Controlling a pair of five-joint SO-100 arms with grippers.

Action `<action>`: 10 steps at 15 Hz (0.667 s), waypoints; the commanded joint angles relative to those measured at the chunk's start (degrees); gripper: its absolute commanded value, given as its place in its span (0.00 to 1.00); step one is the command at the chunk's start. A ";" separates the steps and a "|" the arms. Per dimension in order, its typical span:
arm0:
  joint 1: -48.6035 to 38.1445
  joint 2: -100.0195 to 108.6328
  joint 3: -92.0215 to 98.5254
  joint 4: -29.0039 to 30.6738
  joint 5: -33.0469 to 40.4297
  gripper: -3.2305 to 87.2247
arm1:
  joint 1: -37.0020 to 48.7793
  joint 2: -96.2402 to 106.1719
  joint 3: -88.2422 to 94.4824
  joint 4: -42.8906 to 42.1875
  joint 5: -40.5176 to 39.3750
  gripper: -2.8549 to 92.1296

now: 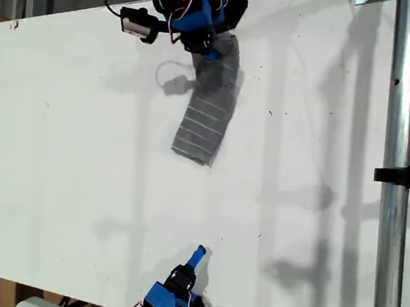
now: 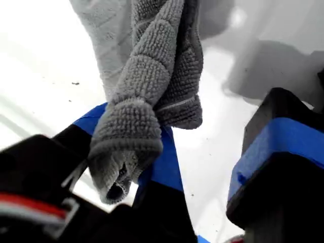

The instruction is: Grasp corners of a towel and fold twice.

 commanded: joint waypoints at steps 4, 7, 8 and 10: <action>0.35 0.44 -2.90 -0.26 0.44 0.03 | 13.10 -18.72 -13.80 -18.72 -15.91 0.03; 0.53 0.44 -2.81 -0.26 0.26 0.03 | 15.47 -29.27 -19.34 -26.19 -18.90 0.03; 0.53 0.44 -2.81 -0.26 0.44 0.03 | 15.64 -32.78 -20.92 -28.92 -19.34 0.03; 0.53 0.44 -2.72 -0.18 0.35 0.03 | 15.91 -39.90 -24.17 -34.63 -20.83 0.03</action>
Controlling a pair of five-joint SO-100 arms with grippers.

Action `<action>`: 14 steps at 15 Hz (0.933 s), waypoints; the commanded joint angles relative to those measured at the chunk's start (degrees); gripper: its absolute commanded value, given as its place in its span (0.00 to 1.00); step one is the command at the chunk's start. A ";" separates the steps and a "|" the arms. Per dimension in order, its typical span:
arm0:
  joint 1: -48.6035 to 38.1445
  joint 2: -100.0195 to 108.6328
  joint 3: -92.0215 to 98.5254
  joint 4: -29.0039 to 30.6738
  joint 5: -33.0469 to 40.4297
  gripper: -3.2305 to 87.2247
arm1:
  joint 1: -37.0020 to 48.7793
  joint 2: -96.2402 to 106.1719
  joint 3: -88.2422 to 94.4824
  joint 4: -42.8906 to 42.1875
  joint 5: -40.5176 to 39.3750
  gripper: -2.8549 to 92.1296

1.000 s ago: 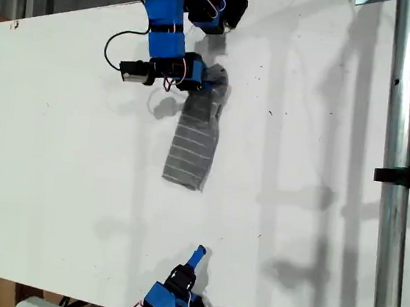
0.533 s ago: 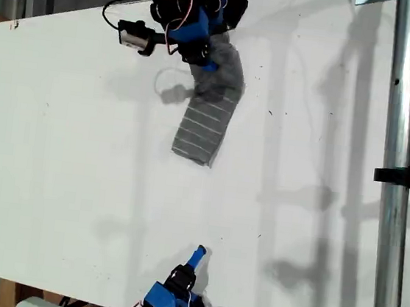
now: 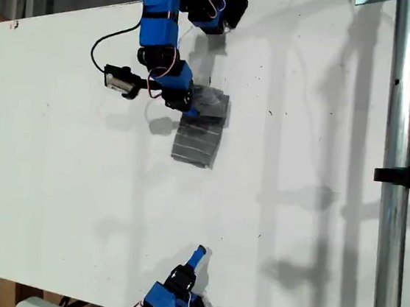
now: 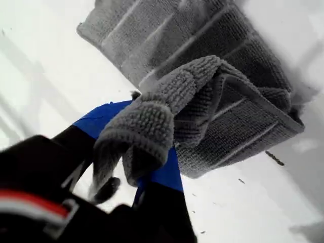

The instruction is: Grasp corners of a towel and fold twice.

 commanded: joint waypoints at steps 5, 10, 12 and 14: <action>0.53 0.44 -2.02 -0.62 0.09 0.03 | 1.85 -13.97 -11.51 -13.36 -4.04 0.27; 0.00 0.44 -0.44 -1.05 -0.44 0.07 | 3.52 -14.15 -16.35 -12.22 -7.38 0.33; -1.41 0.44 1.14 -0.44 -0.62 0.09 | 4.83 -8.44 -14.33 -1.14 -7.38 0.17; -3.78 0.44 4.04 -1.49 -2.64 0.07 | 4.83 3.08 -4.57 5.54 -6.77 0.08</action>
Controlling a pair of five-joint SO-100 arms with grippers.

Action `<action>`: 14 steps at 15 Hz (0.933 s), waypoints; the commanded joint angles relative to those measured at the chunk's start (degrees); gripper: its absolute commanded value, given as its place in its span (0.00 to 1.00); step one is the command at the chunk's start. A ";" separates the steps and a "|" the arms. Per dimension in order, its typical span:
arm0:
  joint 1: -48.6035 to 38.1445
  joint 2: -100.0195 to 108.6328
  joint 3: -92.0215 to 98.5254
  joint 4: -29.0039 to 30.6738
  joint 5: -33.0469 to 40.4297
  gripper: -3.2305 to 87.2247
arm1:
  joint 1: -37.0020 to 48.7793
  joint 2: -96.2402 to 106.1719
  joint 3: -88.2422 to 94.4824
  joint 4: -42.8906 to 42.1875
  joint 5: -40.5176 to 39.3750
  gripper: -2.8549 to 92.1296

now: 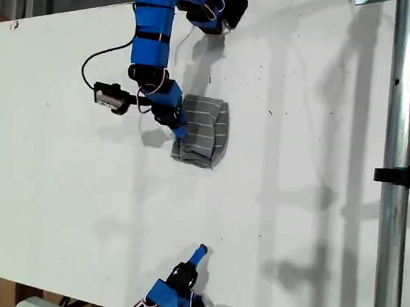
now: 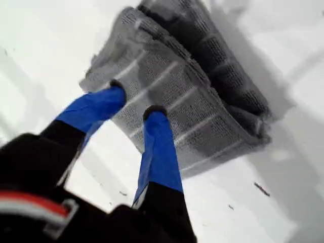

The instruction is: Grasp corners of a towel and fold twice.

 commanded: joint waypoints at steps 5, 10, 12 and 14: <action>-3.87 0.44 3.69 -1.41 2.81 0.08 | -7.56 55.46 46.93 7.38 12.74 0.03; -5.80 0.35 3.69 5.10 10.11 0.06 | -8.26 77.17 60.82 15.03 19.42 0.03; -4.75 0.35 3.69 5.19 16.00 0.06 | -5.45 87.98 60.47 21.09 14.24 0.08; -5.01 0.35 3.69 5.19 19.51 0.06 | -3.96 88.07 60.56 21.36 12.66 0.08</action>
